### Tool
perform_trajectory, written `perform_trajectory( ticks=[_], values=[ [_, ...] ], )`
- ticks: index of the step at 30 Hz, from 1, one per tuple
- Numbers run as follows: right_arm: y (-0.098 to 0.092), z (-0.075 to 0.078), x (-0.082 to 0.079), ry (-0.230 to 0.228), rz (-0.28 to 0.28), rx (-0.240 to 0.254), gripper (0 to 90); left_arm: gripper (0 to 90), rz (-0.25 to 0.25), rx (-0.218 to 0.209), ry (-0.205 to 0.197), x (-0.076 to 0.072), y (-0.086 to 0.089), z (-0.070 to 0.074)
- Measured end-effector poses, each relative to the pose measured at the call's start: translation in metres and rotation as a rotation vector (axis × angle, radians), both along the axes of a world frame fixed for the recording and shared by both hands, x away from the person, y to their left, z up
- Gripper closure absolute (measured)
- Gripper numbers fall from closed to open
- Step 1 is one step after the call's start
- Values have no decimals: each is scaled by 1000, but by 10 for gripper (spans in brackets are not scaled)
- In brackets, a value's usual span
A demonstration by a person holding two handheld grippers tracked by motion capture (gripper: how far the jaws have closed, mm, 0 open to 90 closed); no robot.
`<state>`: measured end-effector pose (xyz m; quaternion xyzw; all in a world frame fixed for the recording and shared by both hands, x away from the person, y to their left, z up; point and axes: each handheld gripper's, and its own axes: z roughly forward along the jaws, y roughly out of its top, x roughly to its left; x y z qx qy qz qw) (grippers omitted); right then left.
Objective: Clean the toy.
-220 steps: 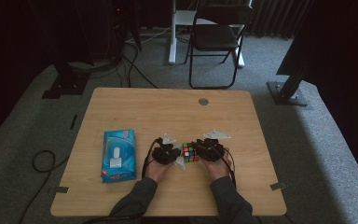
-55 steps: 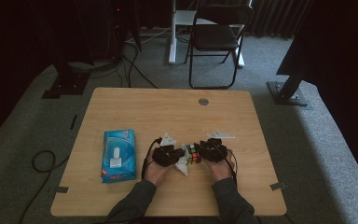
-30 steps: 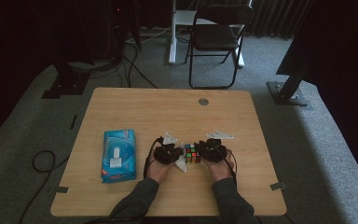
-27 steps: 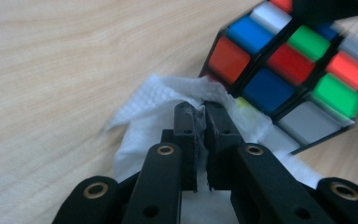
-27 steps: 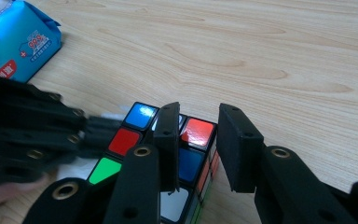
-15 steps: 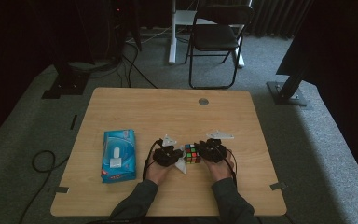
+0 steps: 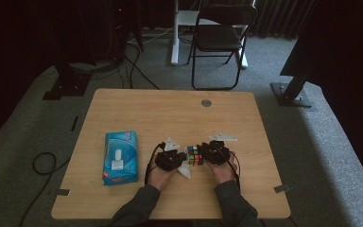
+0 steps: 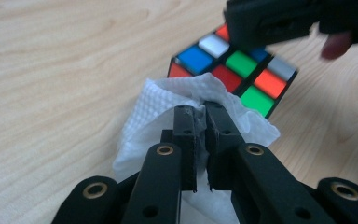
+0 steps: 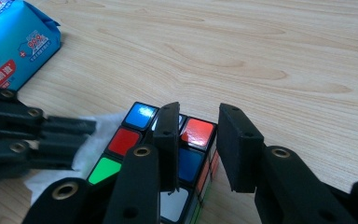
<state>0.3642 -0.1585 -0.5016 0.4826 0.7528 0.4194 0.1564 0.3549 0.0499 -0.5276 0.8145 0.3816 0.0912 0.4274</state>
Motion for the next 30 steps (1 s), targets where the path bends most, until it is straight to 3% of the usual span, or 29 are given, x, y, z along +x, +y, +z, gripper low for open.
perform_trajectory(
  ticks=[3,7,12,15,24,30],
  values=[
    [1,0,0,-2,-3,1,698,844,1,17,7,1,-1,-7],
    [1,0,0,-2,-4,-1,697,843,6,69,16,5,-5,-16],
    [1,0,0,-3,-4,-1,697,840,8,71,16,5,-5,-16],
    [1,0,0,-3,-2,-1,696,836,14,41,33,5,-3,-13],
    [1,0,0,-3,-3,-1,694,833,-25,-36,-31,-11,1,17],
    [1,0,0,-5,-5,-1,694,832,-31,-49,-23,-12,0,11]
  ],
)
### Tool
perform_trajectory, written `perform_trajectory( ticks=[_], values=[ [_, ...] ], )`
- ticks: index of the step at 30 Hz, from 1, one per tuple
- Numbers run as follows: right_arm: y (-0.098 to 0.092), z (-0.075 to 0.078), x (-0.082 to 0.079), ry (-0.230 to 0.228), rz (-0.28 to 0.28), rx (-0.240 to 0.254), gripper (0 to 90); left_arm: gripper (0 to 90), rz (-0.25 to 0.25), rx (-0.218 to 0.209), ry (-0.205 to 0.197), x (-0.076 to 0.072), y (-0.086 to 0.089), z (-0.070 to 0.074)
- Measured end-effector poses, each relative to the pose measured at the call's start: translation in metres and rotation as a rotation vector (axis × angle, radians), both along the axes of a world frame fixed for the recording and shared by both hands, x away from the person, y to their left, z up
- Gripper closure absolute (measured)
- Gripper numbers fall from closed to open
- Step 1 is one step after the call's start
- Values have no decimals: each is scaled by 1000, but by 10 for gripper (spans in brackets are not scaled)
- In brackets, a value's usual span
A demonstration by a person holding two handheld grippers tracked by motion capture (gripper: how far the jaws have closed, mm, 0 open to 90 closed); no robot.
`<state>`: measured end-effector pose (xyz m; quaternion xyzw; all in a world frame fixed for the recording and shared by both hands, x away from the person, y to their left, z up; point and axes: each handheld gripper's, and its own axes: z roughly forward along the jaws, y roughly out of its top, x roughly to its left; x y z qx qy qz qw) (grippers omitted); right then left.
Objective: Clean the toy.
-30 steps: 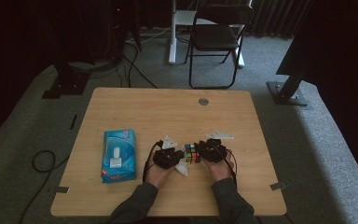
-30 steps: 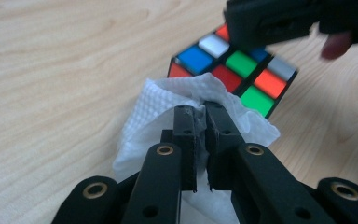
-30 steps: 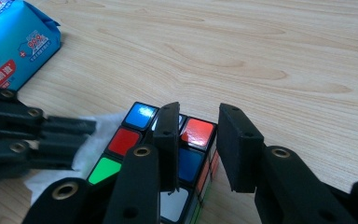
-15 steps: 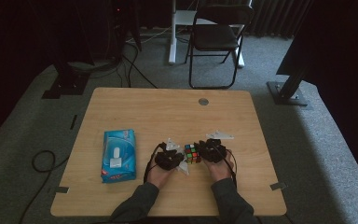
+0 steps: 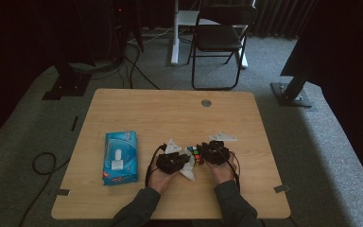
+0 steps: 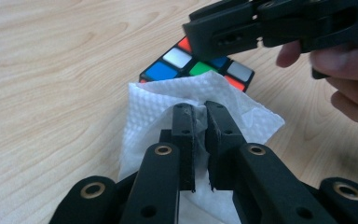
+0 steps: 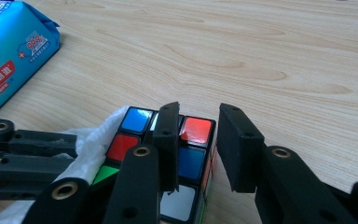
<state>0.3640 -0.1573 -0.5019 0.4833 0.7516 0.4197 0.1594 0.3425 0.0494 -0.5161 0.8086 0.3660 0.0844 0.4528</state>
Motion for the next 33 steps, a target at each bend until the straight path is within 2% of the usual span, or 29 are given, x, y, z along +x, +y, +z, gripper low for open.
perform_trajectory(
  ticks=[5,7,10,12,15,17,19,22,24,30,31,33],
  values=[
    [0,0,0,1,-1,2,693,832,10,12,-7,-3,0,-3],
    [0,0,0,1,-1,2,693,832,12,32,-10,-4,-1,-5],
    [0,0,0,1,-2,2,693,825,18,81,2,-4,-6,-15],
    [0,0,0,2,-1,3,692,821,18,83,6,-5,-6,-17],
    [1,0,0,-1,1,1,692,817,19,123,22,-1,-10,-26],
    [1,0,0,-1,1,2,691,812,18,110,35,2,-8,-28],
    [1,0,0,0,1,2,690,811,20,117,32,2,-8,-28],
    [-1,1,0,-1,3,-16,621,809,29,102,34,2,-5,-27],
    [-2,3,-2,6,9,-21,606,808,32,100,34,2,-4,-26],
    [0,8,-8,-5,23,-67,604,806,42,89,36,3,0,-25],
    [0,10,-11,-8,28,-87,614,806,41,91,36,4,2,-25],
    [-1,9,-13,2,38,-103,624,806,45,90,36,4,3,-24]
  ],
)
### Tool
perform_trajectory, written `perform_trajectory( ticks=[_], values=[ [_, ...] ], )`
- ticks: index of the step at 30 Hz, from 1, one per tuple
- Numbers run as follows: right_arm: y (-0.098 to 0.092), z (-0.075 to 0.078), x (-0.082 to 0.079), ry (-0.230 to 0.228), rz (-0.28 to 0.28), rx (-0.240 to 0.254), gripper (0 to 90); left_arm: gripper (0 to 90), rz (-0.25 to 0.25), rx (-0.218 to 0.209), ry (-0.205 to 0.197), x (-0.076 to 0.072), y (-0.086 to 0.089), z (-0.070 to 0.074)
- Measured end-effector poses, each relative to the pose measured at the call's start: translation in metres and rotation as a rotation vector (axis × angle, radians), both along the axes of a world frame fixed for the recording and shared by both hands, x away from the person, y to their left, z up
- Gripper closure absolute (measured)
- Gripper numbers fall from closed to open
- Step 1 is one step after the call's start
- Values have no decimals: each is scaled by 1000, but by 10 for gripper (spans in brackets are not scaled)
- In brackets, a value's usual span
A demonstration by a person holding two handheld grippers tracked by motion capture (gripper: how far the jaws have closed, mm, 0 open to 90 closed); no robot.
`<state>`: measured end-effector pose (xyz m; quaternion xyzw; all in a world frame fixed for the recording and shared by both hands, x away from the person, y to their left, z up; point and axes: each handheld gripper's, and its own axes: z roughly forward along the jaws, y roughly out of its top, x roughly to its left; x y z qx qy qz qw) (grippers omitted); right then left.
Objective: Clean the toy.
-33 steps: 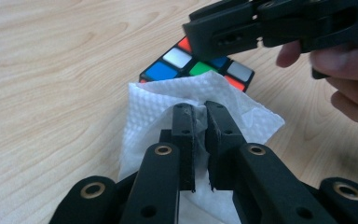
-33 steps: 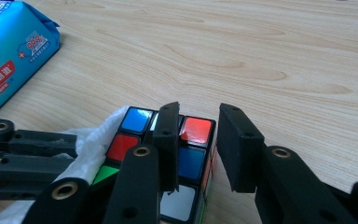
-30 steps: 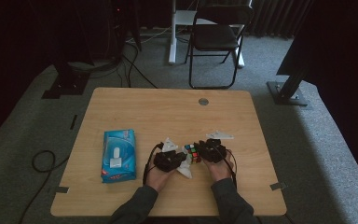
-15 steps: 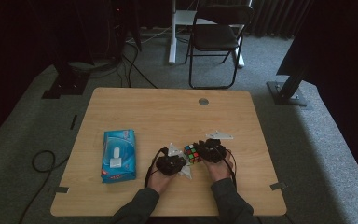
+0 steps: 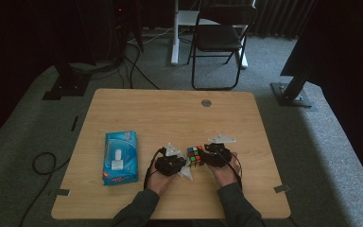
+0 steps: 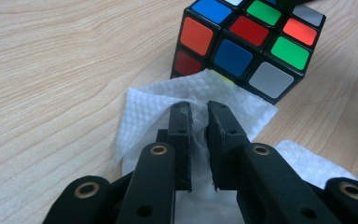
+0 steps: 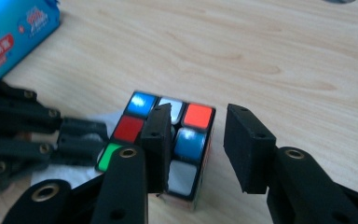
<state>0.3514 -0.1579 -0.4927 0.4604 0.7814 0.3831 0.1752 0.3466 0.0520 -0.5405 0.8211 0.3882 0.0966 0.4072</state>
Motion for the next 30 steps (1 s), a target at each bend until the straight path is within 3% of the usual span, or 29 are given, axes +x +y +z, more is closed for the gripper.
perform_trajectory(
  ticks=[6,9,16,21,30],
  values=[
    [-5,-2,1,40,17,41,712,805,0,-2,1,0,-2,0],
    [-4,-1,1,42,13,37,720,806,-2,0,1,0,-2,0],
    [-19,-4,8,91,-22,117,719,806,-6,4,1,1,-3,0],
    [-30,-7,14,150,-42,210,711,805,-12,10,3,2,-5,-1],
    [-39,-7,17,163,-86,228,710,805,-17,13,1,3,-7,0]
  ],
)
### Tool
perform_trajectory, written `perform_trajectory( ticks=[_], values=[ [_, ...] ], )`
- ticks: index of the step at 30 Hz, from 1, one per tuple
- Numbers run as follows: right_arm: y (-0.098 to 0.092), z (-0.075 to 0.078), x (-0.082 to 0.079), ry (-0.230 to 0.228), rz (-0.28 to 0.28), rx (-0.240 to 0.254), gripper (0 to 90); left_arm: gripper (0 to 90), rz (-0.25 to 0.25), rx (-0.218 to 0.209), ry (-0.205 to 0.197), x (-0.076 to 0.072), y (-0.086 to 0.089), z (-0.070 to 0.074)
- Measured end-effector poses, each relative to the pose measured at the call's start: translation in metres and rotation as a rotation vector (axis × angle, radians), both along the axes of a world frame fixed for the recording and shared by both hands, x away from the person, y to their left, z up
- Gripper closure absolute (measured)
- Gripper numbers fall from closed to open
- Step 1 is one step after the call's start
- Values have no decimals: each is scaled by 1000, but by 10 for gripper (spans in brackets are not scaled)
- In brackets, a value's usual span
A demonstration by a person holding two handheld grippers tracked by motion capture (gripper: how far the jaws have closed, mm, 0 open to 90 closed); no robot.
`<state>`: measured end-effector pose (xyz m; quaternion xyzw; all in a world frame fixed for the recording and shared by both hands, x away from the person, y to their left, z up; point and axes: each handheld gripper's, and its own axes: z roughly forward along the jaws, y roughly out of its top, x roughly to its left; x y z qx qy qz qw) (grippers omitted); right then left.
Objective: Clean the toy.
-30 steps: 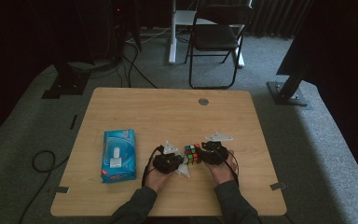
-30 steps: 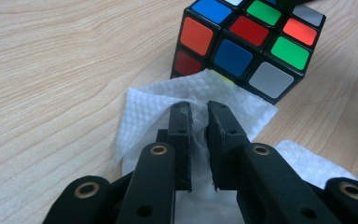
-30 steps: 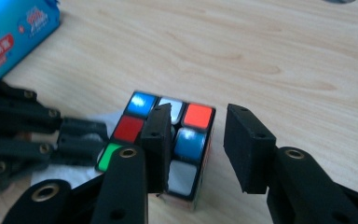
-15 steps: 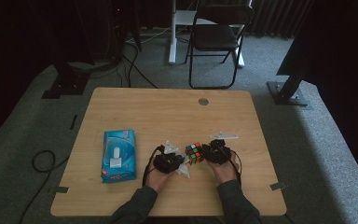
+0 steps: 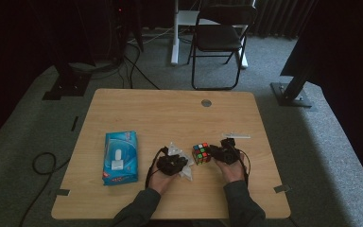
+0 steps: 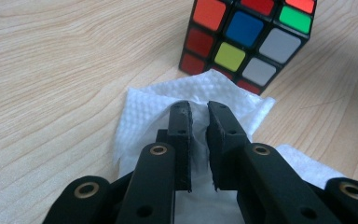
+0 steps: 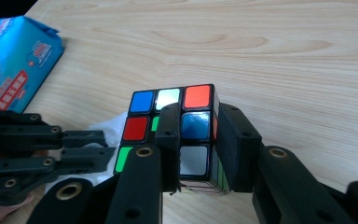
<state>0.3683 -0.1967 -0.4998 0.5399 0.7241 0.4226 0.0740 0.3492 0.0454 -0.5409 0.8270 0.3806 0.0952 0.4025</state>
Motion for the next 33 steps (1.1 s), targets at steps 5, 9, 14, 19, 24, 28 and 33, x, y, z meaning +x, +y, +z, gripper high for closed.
perform_trajectory(
  ticks=[5,9,14,19,24,28,33],
  values=[
    [-6,-1,2,18,-17,23,708,805,-2,1,-1,0,-2,0],
    [-5,0,1,13,-18,14,708,805,-4,2,-8,-1,-2,0],
    [6,0,-2,11,9,11,708,805,9,-11,-22,-2,4,4],
    [21,-1,-5,14,59,21,706,805,11,-49,-52,-7,11,13],
    [29,-1,-5,11,74,16,705,811,-7,-56,-64,-9,11,18],
    [28,-1,-4,12,75,21,703,826,-10,-110,-55,-6,12,22],
    [27,-2,-4,13,77,25,703,828,-26,-102,-96,-5,5,35]
  ],
)
